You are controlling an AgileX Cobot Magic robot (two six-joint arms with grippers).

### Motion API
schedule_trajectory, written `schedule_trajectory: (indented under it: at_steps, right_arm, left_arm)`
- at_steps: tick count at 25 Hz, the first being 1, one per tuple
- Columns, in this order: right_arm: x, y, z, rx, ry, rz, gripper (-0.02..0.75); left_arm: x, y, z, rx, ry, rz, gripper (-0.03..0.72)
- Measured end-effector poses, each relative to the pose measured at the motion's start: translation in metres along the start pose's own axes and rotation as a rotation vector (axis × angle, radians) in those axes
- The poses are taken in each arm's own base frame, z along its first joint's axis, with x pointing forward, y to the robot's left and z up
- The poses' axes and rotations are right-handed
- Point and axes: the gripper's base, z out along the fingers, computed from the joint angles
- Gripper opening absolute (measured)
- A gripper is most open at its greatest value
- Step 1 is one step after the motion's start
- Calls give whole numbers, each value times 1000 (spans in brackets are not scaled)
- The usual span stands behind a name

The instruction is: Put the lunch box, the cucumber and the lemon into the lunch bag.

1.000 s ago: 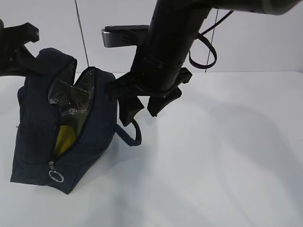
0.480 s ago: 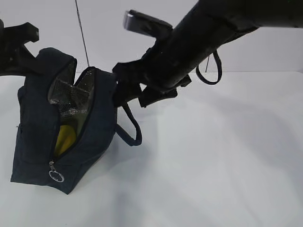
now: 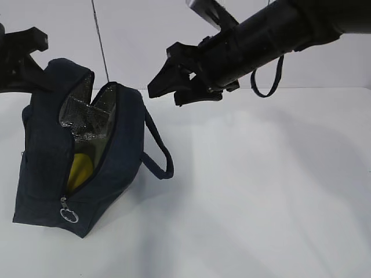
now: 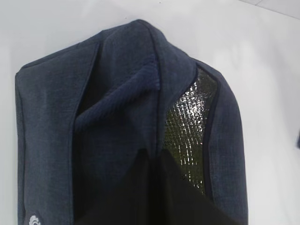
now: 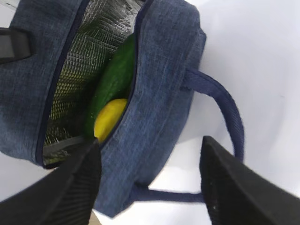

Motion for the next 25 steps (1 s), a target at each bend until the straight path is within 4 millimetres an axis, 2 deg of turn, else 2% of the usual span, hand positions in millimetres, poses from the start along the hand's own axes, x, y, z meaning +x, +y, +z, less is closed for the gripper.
schedule_trajectory:
  at_steps: [9,16,22,23,25]
  right_arm:
    - [9,-27,43,-121,3,57,486]
    - [15,-40,64,-190,-1,92,349]
    - [19,-46,73,-220,-8,100,309]
    - [18,-45,73,-221,-9,97,290]
    - [18,-45,73,-225,-13,98,197]
  left_arm:
    - [0,-1,0,11,-2,-15,-6]
    - [0,-1,0,12,-4,-14,-6]
    - [0,-1,0,13,-4,-16,-6]
    - [0,-1,0,13,-4,-16,-6]
    - [0,-1,0,13,-4,-16,-6]
